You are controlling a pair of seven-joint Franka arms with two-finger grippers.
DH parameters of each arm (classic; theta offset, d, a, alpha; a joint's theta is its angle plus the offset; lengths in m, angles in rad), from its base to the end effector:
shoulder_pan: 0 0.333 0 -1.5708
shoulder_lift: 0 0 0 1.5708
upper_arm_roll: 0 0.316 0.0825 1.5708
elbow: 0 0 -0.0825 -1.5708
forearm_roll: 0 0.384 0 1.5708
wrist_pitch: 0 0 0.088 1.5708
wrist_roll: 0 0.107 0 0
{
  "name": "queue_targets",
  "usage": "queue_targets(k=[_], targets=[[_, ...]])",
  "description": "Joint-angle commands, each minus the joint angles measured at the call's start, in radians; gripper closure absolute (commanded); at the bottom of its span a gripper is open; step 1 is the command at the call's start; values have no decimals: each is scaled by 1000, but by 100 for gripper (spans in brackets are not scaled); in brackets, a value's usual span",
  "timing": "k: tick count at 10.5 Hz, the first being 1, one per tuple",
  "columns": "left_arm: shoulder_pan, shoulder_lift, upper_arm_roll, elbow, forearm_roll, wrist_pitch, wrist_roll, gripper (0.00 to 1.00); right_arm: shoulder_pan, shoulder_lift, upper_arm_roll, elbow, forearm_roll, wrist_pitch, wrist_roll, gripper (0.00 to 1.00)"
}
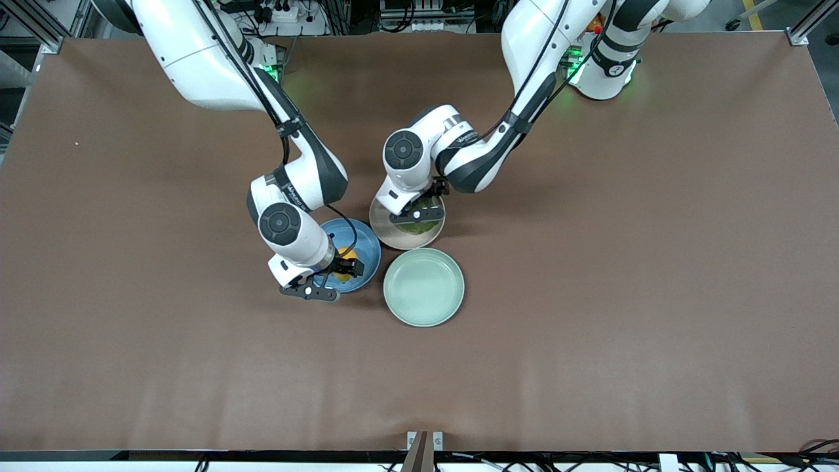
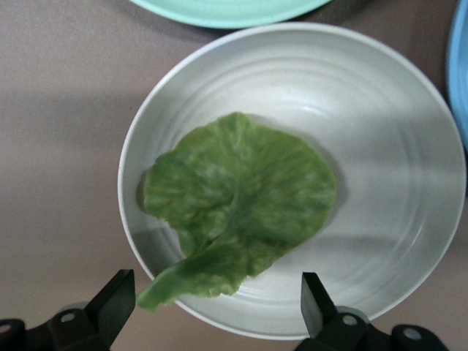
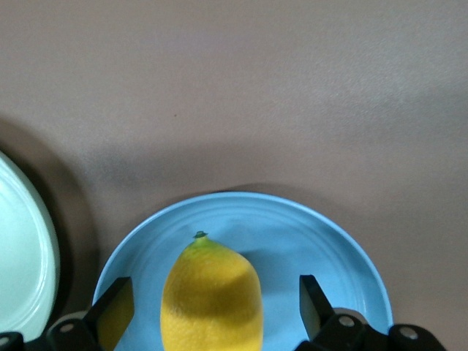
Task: Pick lemon and lettuce from blue and beige plates
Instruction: 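Close the left gripper on the lettuce while the right gripper grasps the lemon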
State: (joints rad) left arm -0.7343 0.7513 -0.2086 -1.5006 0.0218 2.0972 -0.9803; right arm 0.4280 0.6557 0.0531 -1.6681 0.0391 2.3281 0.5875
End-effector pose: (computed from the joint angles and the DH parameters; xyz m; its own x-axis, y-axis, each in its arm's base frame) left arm 0.4288 -0.5510 0.2193 0.9807 0.0731 -0.1815 0.0655 -0.9967 -0.0473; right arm 0.6072 0.3132 0.2247 0.9893 -0.1429 -0.0306 -0.1444 -0.9881 -0.0527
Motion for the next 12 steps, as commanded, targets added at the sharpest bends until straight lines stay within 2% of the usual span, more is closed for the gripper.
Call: queue_targets(k=[1, 6, 9, 10, 12], targets=[[-1, 23, 1, 11, 30, 35, -23, 0, 31, 4, -9, -8, -28, 4, 25, 0], [-5, 49, 1, 13, 29, 46, -64, 0, 40, 24, -9, -29, -109, 17, 26, 0], [-5, 59, 1, 13, 29, 69, -66, 0, 40, 33, -9, -30, -120, 27, 29, 14], [-2, 62, 0, 14, 27, 72, -76, 0, 40, 33, -9, -29, -120, 27, 29, 30], [-5, 71, 1, 14, 29, 86, -83, 0, 38, 29, -9, -25, -128, 19, 26, 91]])
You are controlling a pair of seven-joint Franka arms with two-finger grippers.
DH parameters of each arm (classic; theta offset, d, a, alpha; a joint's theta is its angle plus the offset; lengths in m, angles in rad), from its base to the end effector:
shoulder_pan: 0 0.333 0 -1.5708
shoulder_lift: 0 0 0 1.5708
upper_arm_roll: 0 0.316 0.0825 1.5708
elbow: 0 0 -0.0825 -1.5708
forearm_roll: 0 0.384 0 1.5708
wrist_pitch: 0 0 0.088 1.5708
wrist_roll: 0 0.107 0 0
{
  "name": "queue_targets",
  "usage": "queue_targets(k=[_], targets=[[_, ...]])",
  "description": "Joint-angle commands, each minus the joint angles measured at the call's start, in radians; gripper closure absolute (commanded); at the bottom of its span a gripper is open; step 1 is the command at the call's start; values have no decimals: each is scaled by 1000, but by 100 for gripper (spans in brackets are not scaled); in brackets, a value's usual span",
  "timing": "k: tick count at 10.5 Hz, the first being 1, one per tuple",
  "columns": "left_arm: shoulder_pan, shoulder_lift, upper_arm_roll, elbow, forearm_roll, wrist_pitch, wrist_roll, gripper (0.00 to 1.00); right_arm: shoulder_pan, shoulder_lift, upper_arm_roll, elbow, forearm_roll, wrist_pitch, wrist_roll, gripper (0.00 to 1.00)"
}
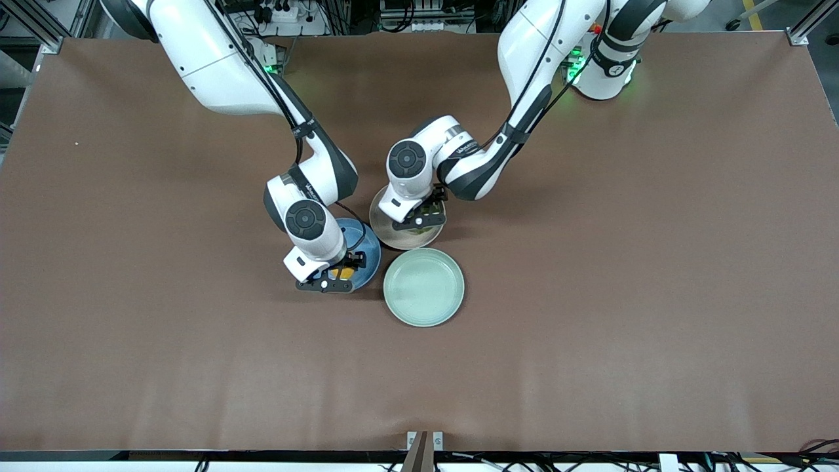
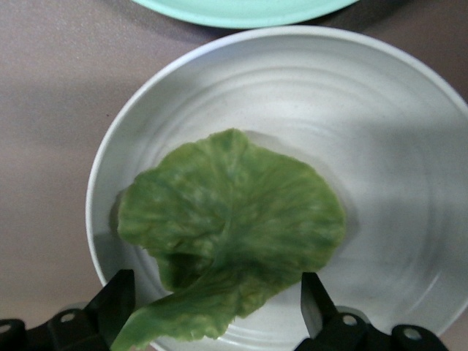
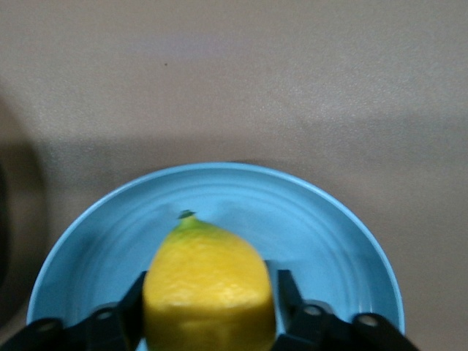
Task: Pick lemon and lettuce from blue and beige plates
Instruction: 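Close the left gripper on the lettuce while the right gripper grasps the lemon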
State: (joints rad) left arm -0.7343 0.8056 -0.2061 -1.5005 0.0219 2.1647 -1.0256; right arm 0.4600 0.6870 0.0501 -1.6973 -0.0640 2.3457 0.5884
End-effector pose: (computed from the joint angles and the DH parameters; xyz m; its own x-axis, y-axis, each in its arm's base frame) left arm 0.4301 -0.5512 0.1866 0.9759 0.1257 -0.1783 0.1203 -0.9919 -0.0406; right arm 0.5883 0.3244 0.1928 0.9987 -0.0438 -0.0244 -0.0430 -0.9986 0.0310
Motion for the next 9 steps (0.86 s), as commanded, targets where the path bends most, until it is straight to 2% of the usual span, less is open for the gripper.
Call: queue_targets(k=[1, 2, 4, 6, 7, 9], targets=[[-5, 20, -1, 14, 29, 20, -39, 0, -3, -12, -6, 13, -25, -5, 16, 100], [-7, 24, -1, 14, 29, 26, -39, 0, -17, -35, -6, 40, -22, -52, 13, 100], [-7, 24, -1, 14, 29, 33, -40, 36, -50, -49, 0, 179, -5, -260, 10, 100], [-7, 20, -3, 19, 26, 32, -86, 64, -95, -72, 4, 231, 0, -337, -28, 100], [-2, 14, -3, 22, 23, 32, -118, 71, -130, -96, 4, 231, 9, -356, -76, 100], [6, -3, -3, 23, 18, 29, -123, 71, -236, -148, 1, 231, 64, -403, -224, 100]])
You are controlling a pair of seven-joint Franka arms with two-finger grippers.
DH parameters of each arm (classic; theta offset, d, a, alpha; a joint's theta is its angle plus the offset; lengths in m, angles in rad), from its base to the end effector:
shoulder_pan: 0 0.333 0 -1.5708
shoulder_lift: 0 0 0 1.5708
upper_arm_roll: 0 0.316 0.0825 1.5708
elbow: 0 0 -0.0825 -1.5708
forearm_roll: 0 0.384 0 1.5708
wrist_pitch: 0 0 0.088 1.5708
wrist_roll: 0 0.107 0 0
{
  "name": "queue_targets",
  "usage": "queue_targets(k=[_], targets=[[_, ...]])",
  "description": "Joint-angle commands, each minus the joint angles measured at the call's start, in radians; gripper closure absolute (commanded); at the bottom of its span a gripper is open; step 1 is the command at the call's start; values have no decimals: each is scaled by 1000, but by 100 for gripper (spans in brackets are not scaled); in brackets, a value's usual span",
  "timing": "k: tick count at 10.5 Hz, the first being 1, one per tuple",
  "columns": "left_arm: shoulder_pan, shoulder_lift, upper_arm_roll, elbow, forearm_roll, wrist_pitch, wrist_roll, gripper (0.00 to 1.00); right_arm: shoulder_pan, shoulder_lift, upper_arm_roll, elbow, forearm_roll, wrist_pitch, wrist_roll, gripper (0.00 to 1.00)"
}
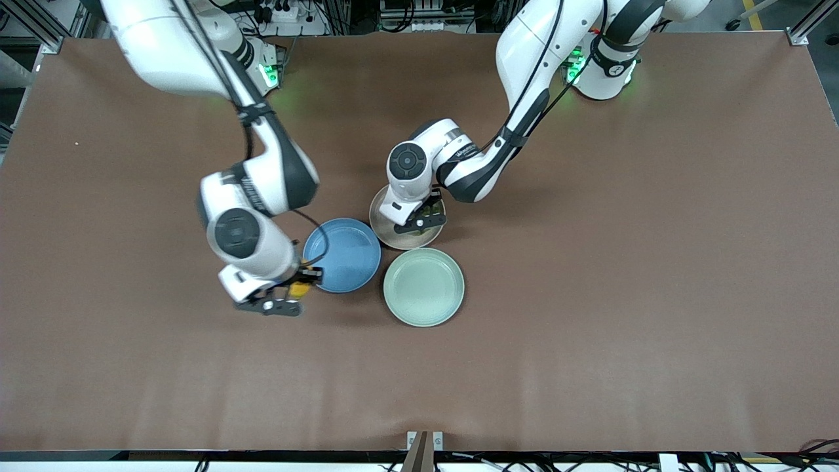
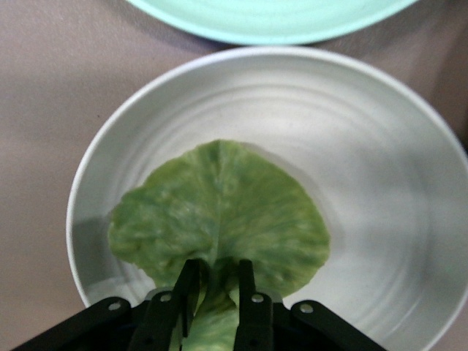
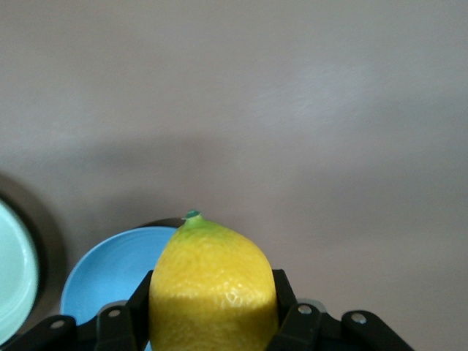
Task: Pick lemon and lettuce from blue and beige plates
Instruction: 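Carry the lemon off the blue plate and set it on the table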
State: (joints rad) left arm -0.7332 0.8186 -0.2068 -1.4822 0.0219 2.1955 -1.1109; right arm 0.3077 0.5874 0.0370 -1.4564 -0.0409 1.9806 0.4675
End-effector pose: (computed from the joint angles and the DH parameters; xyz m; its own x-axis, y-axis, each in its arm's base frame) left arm 0.4360 -0.5559 0.1875 0.9640 0.2119 -0.1603 0.2111 -0.9772 -0.0227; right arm 0.6652 0.2314 0.3367 0.9926 -0.1116 -0.0489 -0.1095 -0.9931 0.0425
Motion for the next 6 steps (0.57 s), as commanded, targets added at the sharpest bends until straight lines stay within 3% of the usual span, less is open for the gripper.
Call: queue_targets(k=[1, 4, 5, 6], targets=[[26, -27, -2, 5, 16, -10, -40, 72, -144, -60, 14, -10, 41, -66, -178, 100], [35, -81, -2, 5, 16, -80, -40, 81, -300, -41, 11, -15, 41, -37, -375, 100], [40, -82, -3, 5, 16, -80, -49, 79, -333, -32, 9, -21, 41, -1, -441, 100], [40, -75, -3, 6, 15, -80, -53, 49, -367, -17, 9, -19, 41, 16, -489, 100]])
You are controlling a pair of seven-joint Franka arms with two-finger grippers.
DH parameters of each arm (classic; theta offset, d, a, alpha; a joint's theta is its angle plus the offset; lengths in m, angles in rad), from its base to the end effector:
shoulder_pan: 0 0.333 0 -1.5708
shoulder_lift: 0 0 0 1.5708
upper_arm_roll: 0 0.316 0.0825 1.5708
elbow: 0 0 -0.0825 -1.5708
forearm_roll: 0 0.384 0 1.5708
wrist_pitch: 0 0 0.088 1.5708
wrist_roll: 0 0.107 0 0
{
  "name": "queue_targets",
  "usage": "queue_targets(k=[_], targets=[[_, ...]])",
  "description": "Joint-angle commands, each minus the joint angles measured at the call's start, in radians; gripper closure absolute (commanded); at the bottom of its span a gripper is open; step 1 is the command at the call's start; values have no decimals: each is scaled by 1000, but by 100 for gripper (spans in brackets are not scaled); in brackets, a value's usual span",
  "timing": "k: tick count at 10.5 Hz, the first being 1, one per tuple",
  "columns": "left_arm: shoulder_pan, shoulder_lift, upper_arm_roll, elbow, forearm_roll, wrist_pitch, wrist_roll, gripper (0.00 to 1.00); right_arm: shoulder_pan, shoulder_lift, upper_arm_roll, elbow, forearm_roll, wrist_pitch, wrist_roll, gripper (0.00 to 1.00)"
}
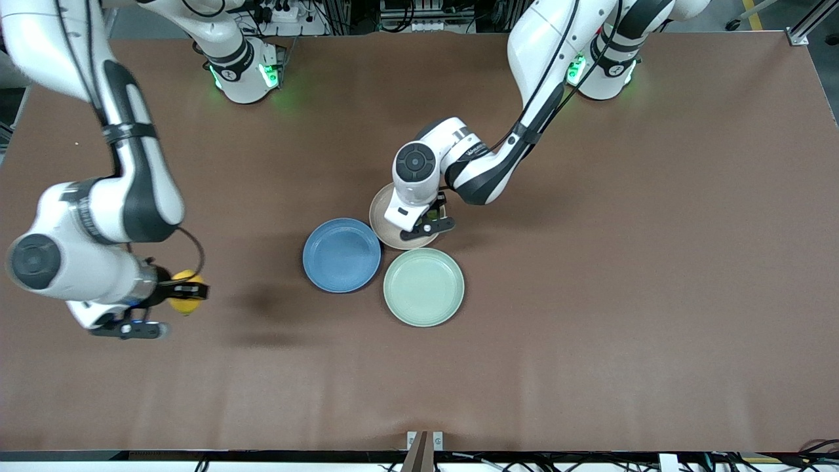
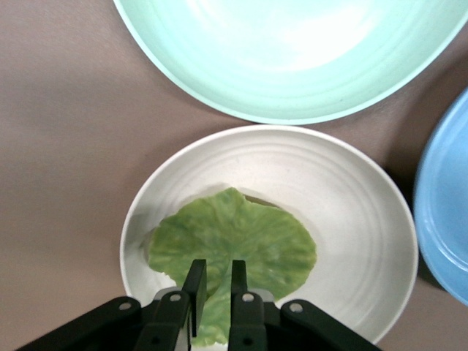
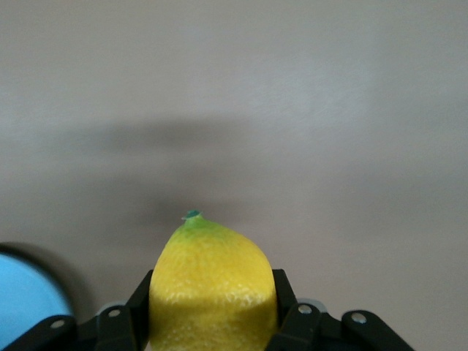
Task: Pick lemon and lettuce from blue and beige plates
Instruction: 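Carry the lemon off the blue plate and set it on the table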
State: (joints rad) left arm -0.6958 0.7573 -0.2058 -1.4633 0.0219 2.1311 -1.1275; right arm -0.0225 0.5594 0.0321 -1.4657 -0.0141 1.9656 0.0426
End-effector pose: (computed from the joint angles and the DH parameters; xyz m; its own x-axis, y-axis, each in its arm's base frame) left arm 0.4619 -0.5418 0.2333 0.9552 0.2586 -0.1439 0.2590 -0.9657 -0.0163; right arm 0.7004 0.0021 0.3508 0.9977 -0.0315 -0.0593 -0.0316 -0.9995 -0.0018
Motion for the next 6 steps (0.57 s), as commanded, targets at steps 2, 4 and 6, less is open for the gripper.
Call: queue_targets(k=[2, 4, 6], targets=[[-1, 7, -4, -14, 13, 4, -37, 6, -98, 57, 14, -12, 14, 85, -160, 100], [-13, 42, -4, -17, 15, 74, -38, 8, -116, 97, 14, -48, 14, 165, -181, 100], [-14, 60, -6, -17, 12, 101, -41, 7, -105, 128, 15, -91, 16, 226, -181, 100]])
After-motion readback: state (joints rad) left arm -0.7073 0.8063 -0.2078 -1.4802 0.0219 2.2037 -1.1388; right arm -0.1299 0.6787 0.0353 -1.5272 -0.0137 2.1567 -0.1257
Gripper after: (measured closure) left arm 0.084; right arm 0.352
